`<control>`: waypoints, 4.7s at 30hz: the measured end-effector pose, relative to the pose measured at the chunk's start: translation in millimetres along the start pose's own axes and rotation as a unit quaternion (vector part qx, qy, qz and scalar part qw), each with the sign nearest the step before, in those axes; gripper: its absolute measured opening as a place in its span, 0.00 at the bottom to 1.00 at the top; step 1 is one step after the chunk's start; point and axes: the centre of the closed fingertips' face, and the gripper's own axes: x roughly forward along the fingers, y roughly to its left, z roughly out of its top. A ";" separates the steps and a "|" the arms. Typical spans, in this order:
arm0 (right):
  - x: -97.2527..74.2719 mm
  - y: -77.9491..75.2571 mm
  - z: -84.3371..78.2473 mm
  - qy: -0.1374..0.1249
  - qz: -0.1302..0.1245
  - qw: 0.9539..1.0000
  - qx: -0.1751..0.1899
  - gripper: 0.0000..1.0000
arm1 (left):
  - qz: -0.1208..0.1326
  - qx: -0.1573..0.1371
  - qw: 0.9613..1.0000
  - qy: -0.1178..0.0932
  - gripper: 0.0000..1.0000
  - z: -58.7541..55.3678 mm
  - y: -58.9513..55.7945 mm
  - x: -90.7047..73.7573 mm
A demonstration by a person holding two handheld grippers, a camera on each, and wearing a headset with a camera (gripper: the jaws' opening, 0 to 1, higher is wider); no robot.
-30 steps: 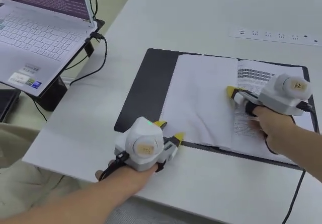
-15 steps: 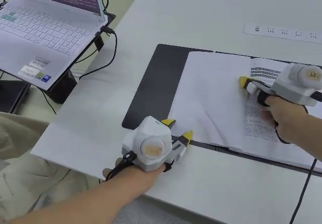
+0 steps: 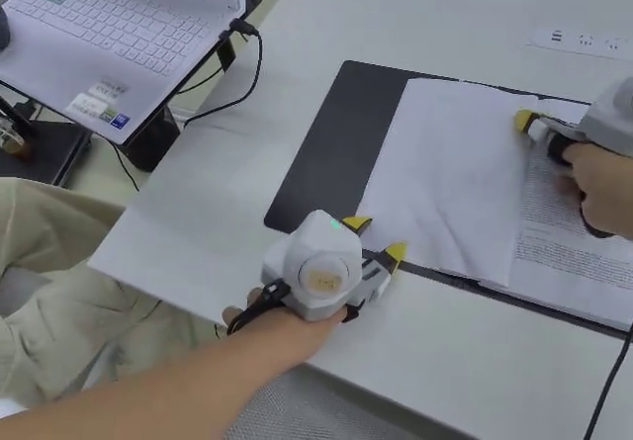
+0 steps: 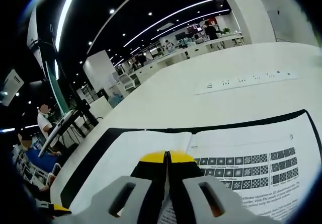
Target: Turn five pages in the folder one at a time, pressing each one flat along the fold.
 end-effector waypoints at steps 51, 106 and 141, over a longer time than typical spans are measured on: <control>-52.6 31.7 -28.6 0.004 0.032 0.999 0.009 0.00 | 0.004 -0.007 1.000 -0.005 0.29 -0.6 0.5 -0.4; -177.1 91.6 -142.7 0.061 0.104 0.992 0.028 0.00 | 0.002 0.002 1.000 -0.007 0.29 -0.2 -0.7 -1.3; -261.3 118.7 -85.8 -0.019 0.063 0.994 0.088 0.00 | -0.023 -0.063 0.993 0.096 0.28 3.8 -9.8 -7.8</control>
